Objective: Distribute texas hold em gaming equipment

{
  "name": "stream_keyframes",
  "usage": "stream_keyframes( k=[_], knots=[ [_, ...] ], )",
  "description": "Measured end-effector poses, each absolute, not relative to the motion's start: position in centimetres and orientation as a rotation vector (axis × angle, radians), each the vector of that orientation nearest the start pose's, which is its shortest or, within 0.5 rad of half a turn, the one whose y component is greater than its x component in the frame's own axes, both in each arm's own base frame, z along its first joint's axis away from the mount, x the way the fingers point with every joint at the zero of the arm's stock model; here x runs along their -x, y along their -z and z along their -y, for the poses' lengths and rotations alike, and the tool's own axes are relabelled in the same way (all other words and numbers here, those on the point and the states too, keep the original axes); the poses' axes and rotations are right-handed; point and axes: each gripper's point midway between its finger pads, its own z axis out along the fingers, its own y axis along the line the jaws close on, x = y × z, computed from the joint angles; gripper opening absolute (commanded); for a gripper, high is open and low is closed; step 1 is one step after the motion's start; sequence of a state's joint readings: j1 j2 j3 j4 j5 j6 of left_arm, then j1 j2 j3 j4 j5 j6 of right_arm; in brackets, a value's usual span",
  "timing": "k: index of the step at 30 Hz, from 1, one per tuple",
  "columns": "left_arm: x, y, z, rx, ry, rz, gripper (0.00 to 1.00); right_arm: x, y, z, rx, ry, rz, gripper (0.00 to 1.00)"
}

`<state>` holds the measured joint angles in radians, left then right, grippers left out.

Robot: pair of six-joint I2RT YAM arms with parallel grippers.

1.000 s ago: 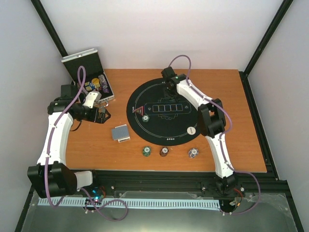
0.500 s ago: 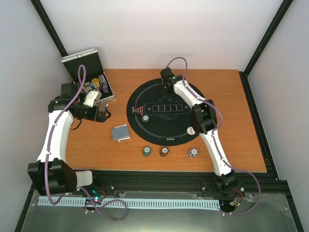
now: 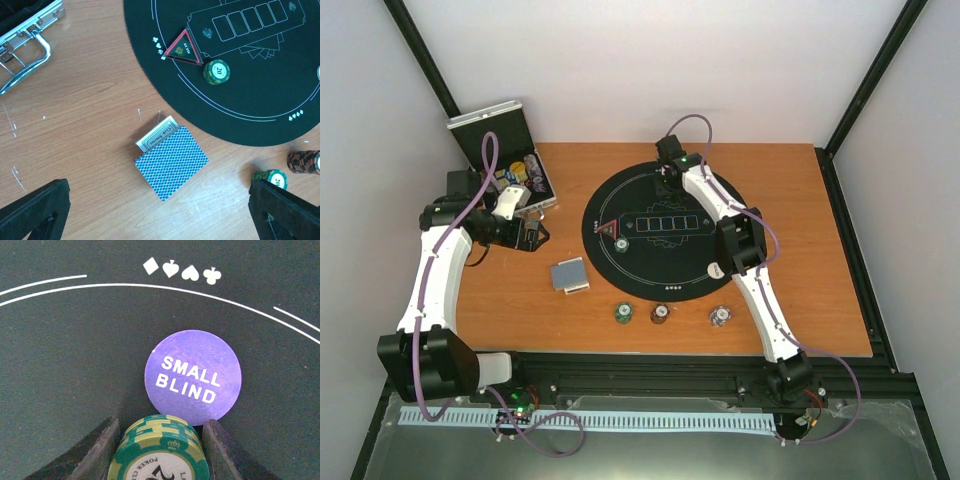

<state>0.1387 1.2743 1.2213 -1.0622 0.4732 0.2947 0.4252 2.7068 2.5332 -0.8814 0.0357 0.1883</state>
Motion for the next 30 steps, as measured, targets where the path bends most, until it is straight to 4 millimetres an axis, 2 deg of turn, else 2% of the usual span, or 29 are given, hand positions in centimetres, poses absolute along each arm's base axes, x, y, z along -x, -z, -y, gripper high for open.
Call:
stream_keyframes(
  k=[9, 15, 20, 26, 30],
  knots=[
    [-29.9, -20.9, 3.6, -0.343, 0.468, -2.545, 1.0, -57.7, -2.7, -26.1, 0.323, -0.197, -2.614, 0.34],
    [-29.8, -21.0, 3.7, -0.345, 0.467, -2.541, 1.0, -55.8, -2.7, -25.7, 0.344, -0.181, -2.656, 0.34],
    [-29.8, -21.1, 3.7, -0.346, 0.469, -2.536, 1.0, -55.1, -2.6, -25.9, 0.356, -0.169, -2.669, 0.4],
    [-29.8, -21.1, 3.7, -0.347, 0.47, -2.535, 1.0, -55.0, -2.6, -25.9, 0.361, -0.159, -2.668, 0.56],
    [-29.8, -21.2, 3.7, -0.347, 0.47, -2.534, 1.0, -55.0, -2.6, -25.9, 0.363, -0.151, -2.668, 0.59]
  ],
)
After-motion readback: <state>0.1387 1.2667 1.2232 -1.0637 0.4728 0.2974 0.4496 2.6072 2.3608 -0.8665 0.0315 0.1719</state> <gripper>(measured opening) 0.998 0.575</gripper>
